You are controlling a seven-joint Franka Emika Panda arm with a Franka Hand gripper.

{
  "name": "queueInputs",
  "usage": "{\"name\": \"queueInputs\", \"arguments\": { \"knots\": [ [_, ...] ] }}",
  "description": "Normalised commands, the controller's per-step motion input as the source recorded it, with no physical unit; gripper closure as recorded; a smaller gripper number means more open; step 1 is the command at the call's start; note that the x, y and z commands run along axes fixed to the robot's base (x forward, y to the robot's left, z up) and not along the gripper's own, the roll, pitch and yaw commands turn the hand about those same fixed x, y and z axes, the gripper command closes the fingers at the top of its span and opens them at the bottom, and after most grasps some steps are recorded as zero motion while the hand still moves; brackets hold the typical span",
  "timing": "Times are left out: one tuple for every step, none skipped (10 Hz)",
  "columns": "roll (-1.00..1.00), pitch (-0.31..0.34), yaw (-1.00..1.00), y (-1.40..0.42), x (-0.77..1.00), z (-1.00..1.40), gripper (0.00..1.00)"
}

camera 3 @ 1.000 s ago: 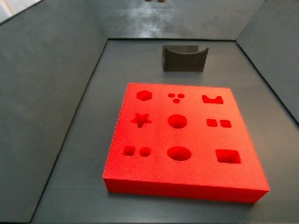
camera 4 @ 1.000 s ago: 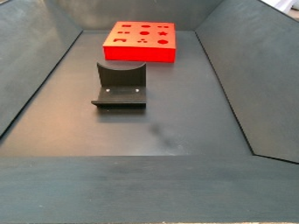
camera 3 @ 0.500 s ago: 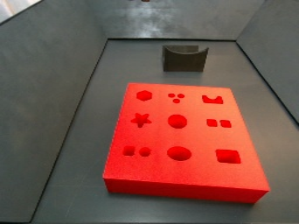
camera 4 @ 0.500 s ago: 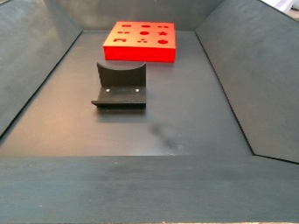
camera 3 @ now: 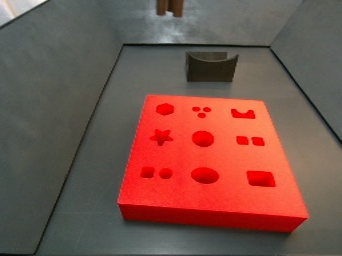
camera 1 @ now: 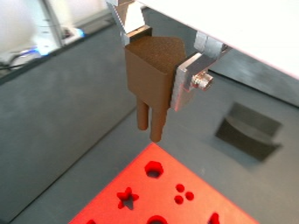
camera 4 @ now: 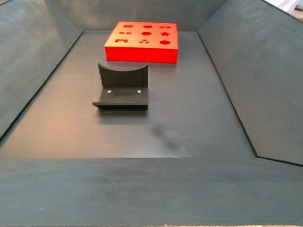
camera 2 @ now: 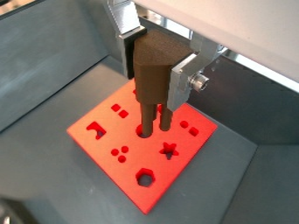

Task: Pick up the 3 prong object. Move up. Place the 3 prong object on the fixture. Regrasp the 3 prong object. Move to above the board. Insert the 3 prong object.
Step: Insert the 3 prong object.

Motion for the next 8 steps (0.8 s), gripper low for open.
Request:
{"name": "queueInputs", "arguments": {
  "knots": [
    [0.00, -0.016, -0.71, 0.00, 0.39, -0.34, 1.00],
    [0.01, -0.020, -0.75, 0.00, 0.35, -0.36, 1.00],
    [0.00, -0.029, -0.77, 0.00, 0.33, -0.35, 1.00],
    [0.00, -0.046, -0.77, 0.00, 0.33, -0.43, 1.00],
    [0.00, -0.031, -0.77, 0.00, 0.34, -0.44, 1.00],
    [0.01, -0.020, -0.76, 0.00, 0.35, -0.45, 1.00],
    [0.00, 0.000, -0.75, 0.00, 0.37, -0.47, 1.00],
    [0.00, 0.000, -0.75, 0.00, 0.36, -0.47, 1.00]
  ]
}}
